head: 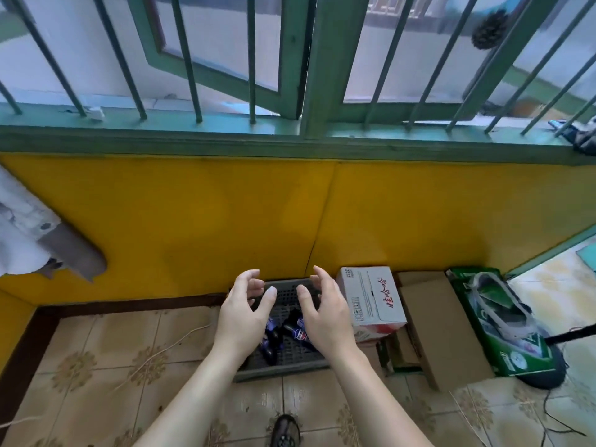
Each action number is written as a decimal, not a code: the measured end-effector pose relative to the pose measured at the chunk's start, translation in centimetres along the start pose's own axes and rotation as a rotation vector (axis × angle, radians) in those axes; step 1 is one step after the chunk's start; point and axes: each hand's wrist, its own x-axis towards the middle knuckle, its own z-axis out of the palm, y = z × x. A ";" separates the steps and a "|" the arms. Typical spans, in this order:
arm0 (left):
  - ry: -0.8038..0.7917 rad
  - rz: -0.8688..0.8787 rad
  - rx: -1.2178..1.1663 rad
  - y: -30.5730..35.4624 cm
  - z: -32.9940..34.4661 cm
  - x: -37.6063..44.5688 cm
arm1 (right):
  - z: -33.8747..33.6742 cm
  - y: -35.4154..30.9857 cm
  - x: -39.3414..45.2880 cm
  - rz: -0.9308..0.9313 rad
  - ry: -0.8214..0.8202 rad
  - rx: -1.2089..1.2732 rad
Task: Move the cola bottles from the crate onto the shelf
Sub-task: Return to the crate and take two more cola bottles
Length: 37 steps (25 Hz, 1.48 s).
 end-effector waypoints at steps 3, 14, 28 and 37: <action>-0.010 -0.080 0.016 -2.4 1.9 3.9 | 1.8 2.6 4.0 0.034 -0.069 -0.013; -0.114 -0.292 0.107 -21.6 7.5 13.5 | 16.7 18.5 11.6 0.163 -0.223 -0.154; -0.394 -0.455 0.465 -56.2 21.6 19.6 | 39.9 46.5 16.3 0.187 -0.562 -0.481; -0.670 -0.288 0.697 -64.8 28.7 20.9 | 42.1 56.2 20.0 0.197 -0.613 -0.715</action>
